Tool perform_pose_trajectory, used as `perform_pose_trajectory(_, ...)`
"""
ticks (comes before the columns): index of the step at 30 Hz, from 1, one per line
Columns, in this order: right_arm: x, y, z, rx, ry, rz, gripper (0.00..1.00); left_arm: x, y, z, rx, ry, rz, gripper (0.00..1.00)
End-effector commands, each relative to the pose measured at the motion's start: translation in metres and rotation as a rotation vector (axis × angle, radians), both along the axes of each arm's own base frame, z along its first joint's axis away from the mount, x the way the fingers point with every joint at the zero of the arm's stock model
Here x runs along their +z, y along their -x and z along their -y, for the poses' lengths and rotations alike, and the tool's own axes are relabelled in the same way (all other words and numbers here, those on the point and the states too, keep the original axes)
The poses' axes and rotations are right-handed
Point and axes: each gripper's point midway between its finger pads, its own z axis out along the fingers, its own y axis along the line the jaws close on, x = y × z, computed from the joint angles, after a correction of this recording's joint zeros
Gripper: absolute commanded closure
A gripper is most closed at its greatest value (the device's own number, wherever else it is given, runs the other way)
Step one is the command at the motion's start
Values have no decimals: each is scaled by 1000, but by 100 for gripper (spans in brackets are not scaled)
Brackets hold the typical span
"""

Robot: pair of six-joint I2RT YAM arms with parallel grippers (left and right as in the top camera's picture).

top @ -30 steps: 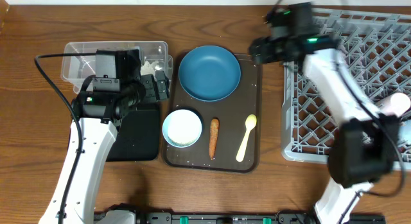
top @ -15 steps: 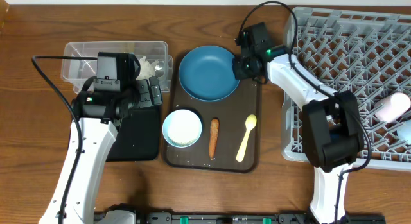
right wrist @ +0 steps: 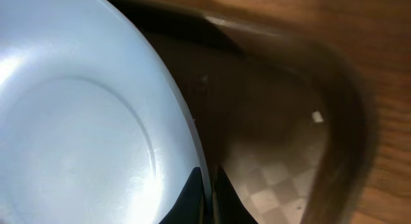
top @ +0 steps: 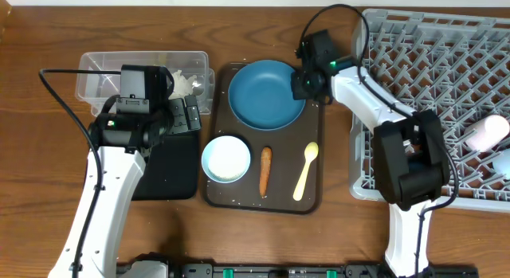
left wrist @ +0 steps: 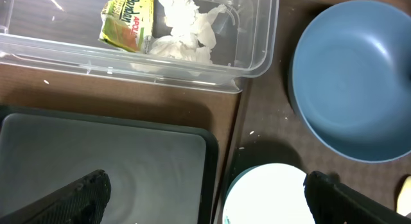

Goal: Sort waste into correct bins and load items into the dishwasher rack
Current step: 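Lift blue bowl with right gripper and set it in dish rack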

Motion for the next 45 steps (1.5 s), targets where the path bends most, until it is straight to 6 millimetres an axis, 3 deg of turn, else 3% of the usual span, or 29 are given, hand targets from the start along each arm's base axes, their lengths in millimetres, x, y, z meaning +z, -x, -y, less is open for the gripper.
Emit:
perform_pose_trajectory(1,92,-37,33,-30,11,215,99,-1,0,-5,7,-21,-2,2)
perform_pose_trajectory(5,165,-48,81,-87,79,368,99,-1,0,-5,7,-21,-2,2)
perform_pose_trajectory(9,222,-38,154,-180,286,480,99,0,0,-5,7,-21,0,2)
perform_pose_trajectory(13,262,-21,230,-313,537,523,99,1,-2,-5,8,-21,7,2)
perform_pose_trajectory(18,293,13,321,-534,856,477,99,1,-2,-5,8,-21,10,2)
perform_pose_trajectory(21,302,31,367,-662,982,431,99,1,-2,-5,8,-21,10,2)
perform_pose_trajectory(30,320,62,455,-856,1117,398,99,1,-2,-5,8,-21,9,2)
perform_pose_trajectory(37,330,73,502,-865,1281,333,99,1,-2,-5,8,-20,9,2)
perform_pose_trajectory(45,315,68,540,-823,1379,264,99,1,-2,-5,8,-20,10,2)
